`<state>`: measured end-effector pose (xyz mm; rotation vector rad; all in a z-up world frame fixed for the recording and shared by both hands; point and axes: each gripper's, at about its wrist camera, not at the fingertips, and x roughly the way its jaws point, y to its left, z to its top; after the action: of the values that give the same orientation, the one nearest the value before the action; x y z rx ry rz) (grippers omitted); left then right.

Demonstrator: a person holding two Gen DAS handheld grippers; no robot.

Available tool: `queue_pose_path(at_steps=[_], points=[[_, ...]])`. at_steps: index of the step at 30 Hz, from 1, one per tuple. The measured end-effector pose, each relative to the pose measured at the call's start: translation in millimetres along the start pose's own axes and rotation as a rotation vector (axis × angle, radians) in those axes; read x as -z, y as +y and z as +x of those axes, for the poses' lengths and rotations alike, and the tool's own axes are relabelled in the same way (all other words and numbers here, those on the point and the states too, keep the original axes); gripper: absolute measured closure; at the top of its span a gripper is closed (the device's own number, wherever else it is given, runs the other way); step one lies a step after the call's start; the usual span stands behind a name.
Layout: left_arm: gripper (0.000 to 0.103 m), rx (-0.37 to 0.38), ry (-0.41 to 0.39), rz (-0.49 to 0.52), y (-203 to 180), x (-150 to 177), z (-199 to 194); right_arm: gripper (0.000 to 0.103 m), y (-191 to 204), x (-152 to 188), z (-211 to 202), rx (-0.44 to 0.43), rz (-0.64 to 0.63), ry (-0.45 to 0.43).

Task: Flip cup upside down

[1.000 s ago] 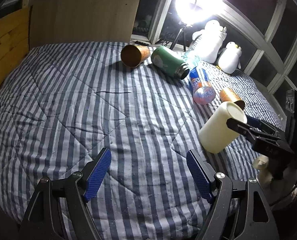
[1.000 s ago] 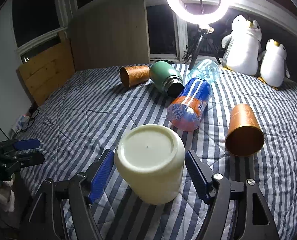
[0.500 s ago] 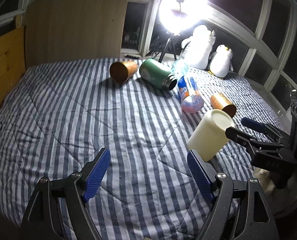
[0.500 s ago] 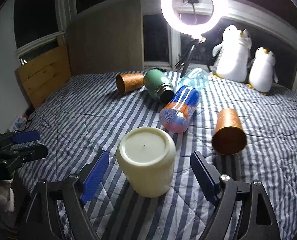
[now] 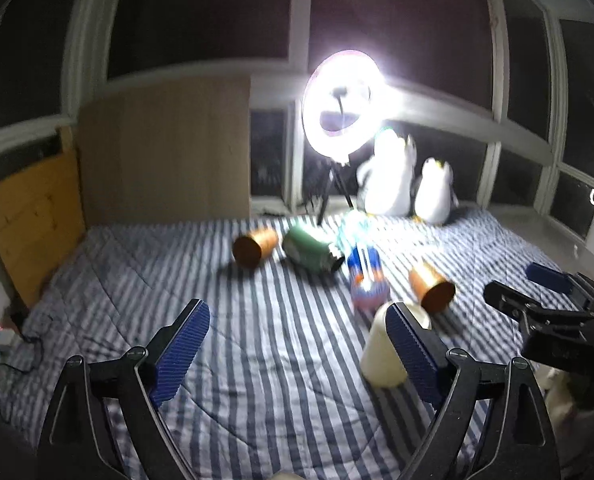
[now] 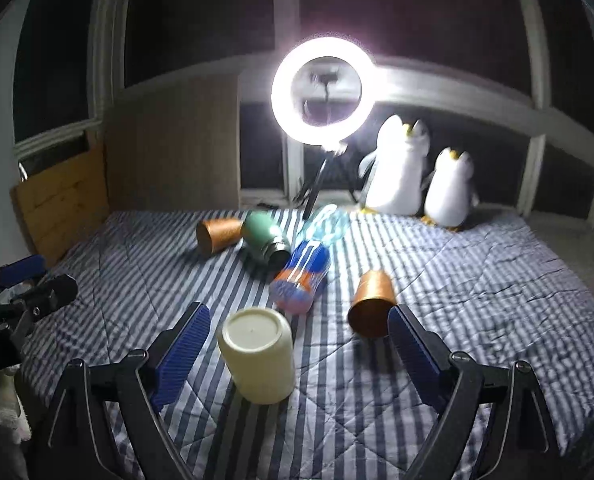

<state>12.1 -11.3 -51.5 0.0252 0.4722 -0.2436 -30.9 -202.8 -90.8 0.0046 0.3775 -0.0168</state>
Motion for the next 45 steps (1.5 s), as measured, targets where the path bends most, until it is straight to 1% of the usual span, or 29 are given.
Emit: queue_pose_path(at_steps=[2,5,9,13,15,19,26,34,45], points=[[0.008,-0.012,-0.040,0.010,-3,-3,-12,0.011,1,-2,-14,0.015,0.005,-0.037],[0.004,-0.041,-0.095,0.033,-12,-4,-31,0.009,2,-3,-33,0.034,0.015,-0.088],[0.004,-0.062,-0.152,0.055,-20,-4,-53,0.008,5,0,-55,0.065,0.034,-0.158],[0.002,-0.059,-0.196,0.042,-22,-2,-75,0.003,11,6,-76,0.089,0.031,-0.224],[0.001,-0.072,-0.224,0.038,-23,-1,-86,0.003,15,8,-84,0.106,0.021,-0.247],[0.001,-0.087,-0.267,0.025,-21,3,-108,0.002,20,13,-99,0.108,0.015,-0.274],[0.001,-0.104,-0.279,0.020,-24,9,-128,0.001,22,18,-114,0.114,0.012,-0.295],[0.001,-0.121,-0.249,0.018,-24,12,-126,0.001,15,21,-119,0.117,0.034,-0.298],[0.001,-0.127,-0.243,0.025,-27,13,-121,0.001,14,22,-119,0.121,0.036,-0.306]])
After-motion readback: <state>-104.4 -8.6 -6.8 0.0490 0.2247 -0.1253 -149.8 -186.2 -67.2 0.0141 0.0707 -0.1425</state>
